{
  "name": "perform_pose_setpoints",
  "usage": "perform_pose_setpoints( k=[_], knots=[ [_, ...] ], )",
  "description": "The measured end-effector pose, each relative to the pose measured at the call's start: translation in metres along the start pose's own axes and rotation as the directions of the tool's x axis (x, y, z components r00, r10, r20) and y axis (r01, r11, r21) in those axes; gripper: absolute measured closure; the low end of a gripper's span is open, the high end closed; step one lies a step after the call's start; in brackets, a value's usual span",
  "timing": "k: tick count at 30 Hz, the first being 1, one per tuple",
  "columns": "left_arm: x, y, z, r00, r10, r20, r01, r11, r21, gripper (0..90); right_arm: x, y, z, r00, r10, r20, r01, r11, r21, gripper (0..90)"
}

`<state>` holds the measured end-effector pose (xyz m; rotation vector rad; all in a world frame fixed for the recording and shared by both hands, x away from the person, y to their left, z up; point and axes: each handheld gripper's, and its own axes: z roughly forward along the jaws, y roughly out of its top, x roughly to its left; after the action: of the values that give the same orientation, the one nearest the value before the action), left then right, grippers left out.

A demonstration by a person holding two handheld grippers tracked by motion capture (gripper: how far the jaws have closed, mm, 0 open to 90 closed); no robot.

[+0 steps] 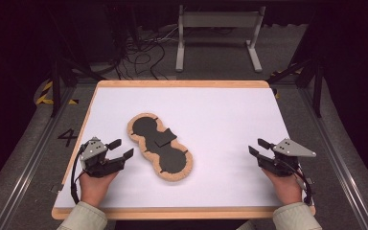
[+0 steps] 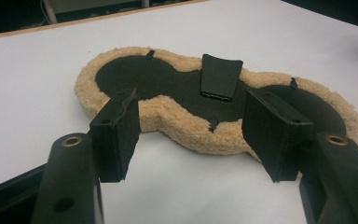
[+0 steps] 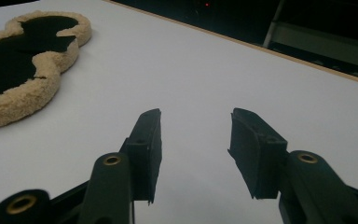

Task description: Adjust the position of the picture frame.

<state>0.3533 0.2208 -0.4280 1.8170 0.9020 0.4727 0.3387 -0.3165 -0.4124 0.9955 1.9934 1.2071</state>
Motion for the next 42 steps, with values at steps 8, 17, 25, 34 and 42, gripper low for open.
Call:
perform_pose_setpoints(
  k=[8, 17, 25, 34, 42],
  knots=[
    [0.001, 0.005, 0.000, 1.0000, -0.009, 0.003, 0.009, 1.0000, 0.003, 38.9, 0.004, 0.002, 0.000, 1.0000, -0.007, 0.000, 0.007, 1.000, -0.008, 53.1],
    [0.007, 0.014, 0.007, 0.9965, -0.075, 0.038, 0.074, 0.9969, 0.025, 45.6, 0.005, 0.001, -0.003, 0.9997, 0.010, -0.023, -0.009, 1.000, 0.001, 53.1],
    [0.012, 0.030, 0.013, 0.9976, -0.059, 0.036, 0.058, 0.9976, 0.039, 46.0, 0.010, -0.003, -0.008, 0.9998, 0.003, -0.021, -0.003, 1.000, 0.013, 52.4],
    [0.022, 0.043, 0.024, 0.9980, -0.046, 0.044, 0.041, 0.9934, 0.107, 66.2, 0.013, -0.008, -0.015, 0.9999, 0.008, -0.012, -0.007, 1.000, 0.025, 52.1],
    [0.034, 0.055, 0.030, 0.9995, -0.028, 0.016, 0.026, 0.9937, 0.109, 90.0, 0.014, -0.011, -0.020, 1.0000, 0.007, -0.001, -0.007, 1.000, 0.025, 51.6]
  ],
)
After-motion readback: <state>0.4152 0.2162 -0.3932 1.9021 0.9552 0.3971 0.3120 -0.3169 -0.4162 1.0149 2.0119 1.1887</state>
